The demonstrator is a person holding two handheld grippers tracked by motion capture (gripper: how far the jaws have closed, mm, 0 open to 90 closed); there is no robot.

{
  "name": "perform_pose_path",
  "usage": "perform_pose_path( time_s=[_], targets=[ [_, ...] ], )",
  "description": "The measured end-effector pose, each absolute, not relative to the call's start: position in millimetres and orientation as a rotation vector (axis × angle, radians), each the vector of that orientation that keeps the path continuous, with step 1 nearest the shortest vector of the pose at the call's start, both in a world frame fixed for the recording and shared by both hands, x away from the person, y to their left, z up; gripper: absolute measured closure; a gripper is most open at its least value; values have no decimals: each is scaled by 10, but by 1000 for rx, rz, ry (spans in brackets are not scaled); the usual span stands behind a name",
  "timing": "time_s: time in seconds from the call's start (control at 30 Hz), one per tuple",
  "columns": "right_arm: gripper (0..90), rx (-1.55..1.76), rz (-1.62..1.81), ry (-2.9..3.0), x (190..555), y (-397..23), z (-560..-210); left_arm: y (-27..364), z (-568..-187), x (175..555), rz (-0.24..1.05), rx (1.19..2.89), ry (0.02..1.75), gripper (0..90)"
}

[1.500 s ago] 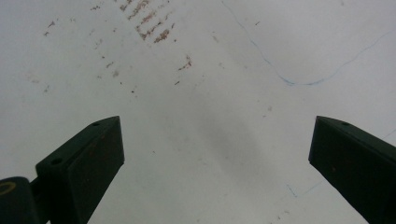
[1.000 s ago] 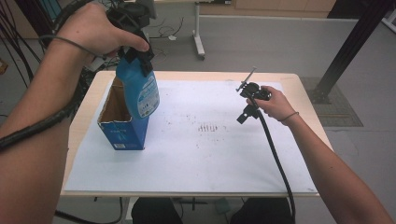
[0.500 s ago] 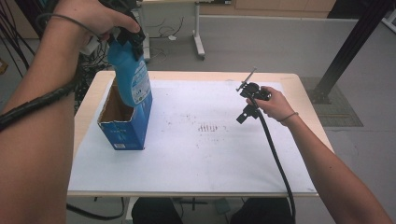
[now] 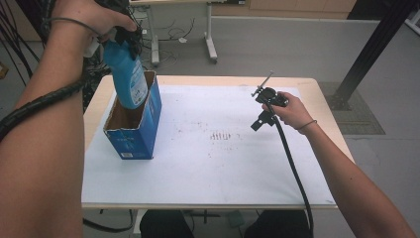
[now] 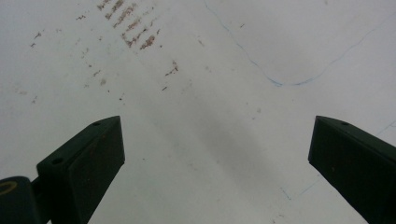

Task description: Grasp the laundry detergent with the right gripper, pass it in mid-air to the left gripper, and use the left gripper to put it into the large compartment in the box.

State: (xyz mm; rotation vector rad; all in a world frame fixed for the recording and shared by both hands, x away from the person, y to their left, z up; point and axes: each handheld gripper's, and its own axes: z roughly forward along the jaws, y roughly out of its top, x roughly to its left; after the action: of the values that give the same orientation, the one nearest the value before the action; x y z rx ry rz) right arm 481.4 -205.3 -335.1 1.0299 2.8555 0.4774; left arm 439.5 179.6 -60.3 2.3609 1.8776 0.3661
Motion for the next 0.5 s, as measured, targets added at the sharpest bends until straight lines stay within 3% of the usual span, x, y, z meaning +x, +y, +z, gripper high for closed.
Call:
perform_pose_path(
  time_s=[0.5],
  targets=[
    [35, 1033, 480, 2853, 4807, -2044, -3358, 2092, -833, 4458, 366, 2279, 1963, 377]
  ],
)
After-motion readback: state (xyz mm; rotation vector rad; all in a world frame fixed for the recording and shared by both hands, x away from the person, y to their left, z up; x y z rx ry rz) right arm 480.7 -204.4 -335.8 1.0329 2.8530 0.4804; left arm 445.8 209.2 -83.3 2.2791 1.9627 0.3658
